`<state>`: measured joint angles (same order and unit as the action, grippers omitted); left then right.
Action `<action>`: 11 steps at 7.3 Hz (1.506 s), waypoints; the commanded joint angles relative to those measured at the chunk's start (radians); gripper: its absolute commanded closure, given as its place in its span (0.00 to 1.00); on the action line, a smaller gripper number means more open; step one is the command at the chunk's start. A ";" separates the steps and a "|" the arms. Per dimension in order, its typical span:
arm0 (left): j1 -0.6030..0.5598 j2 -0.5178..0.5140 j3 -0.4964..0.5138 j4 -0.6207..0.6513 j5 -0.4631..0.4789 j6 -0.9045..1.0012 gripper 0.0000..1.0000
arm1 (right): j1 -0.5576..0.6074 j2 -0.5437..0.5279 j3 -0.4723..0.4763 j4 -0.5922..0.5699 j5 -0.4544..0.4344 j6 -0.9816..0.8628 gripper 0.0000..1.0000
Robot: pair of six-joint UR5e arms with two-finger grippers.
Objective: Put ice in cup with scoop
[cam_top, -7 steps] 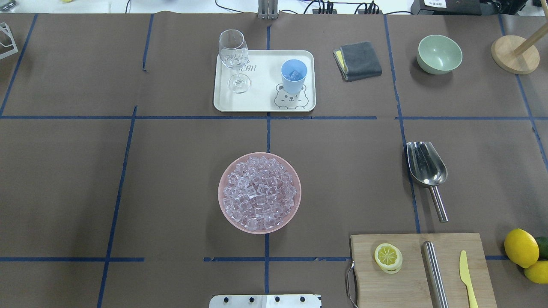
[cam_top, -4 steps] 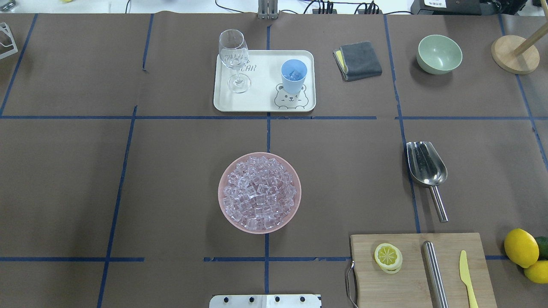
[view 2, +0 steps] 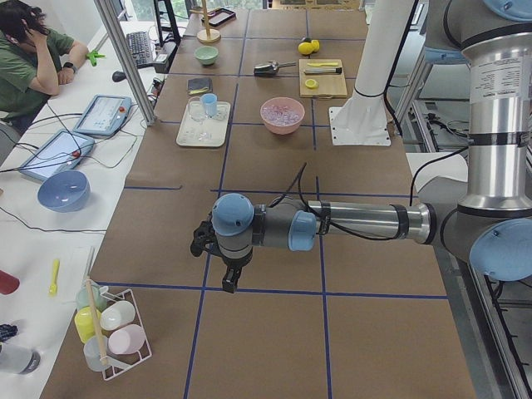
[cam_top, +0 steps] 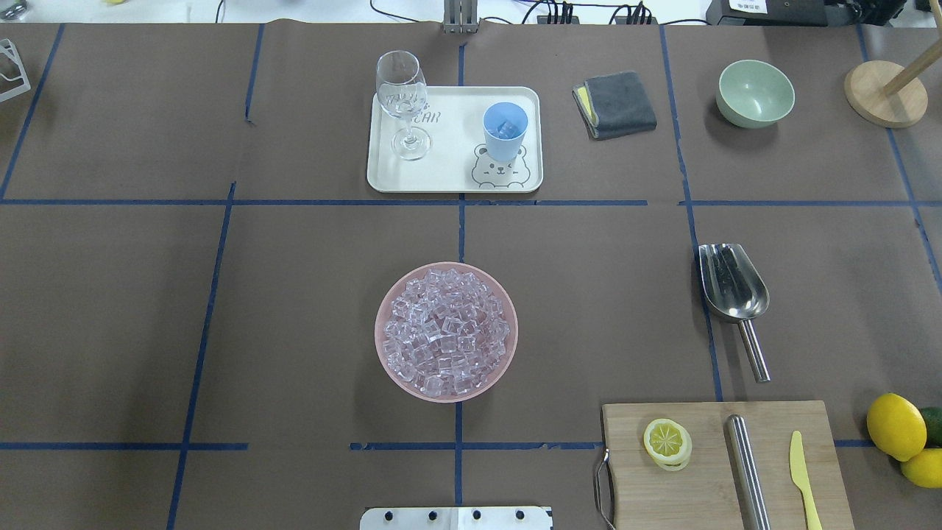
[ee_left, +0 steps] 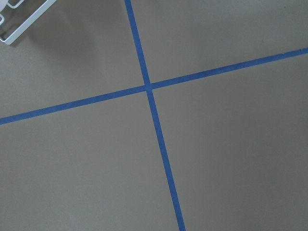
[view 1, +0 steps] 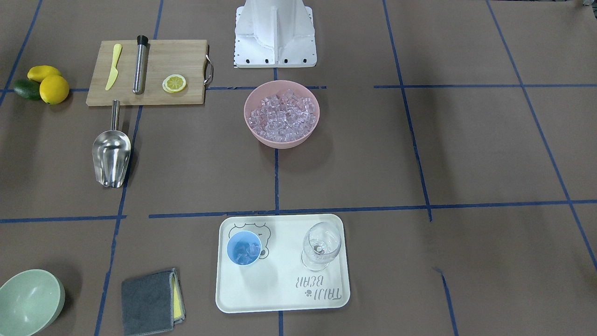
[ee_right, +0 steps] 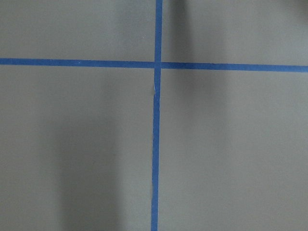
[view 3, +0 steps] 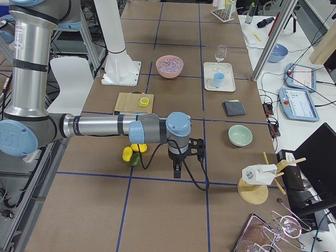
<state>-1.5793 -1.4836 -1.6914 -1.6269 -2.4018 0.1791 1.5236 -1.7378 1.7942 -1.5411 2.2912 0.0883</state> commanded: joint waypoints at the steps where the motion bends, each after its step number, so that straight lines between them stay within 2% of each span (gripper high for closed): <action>1: -0.007 0.000 -0.007 0.001 0.004 0.000 0.00 | -0.006 0.004 0.002 -0.001 0.002 0.004 0.00; 11: -0.007 -0.003 -0.005 -0.001 0.001 0.000 0.00 | -0.019 0.012 -0.012 0.010 0.008 0.008 0.00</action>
<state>-1.5865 -1.4866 -1.6976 -1.6276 -2.4006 0.1795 1.5049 -1.7268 1.7829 -1.5310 2.2982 0.0954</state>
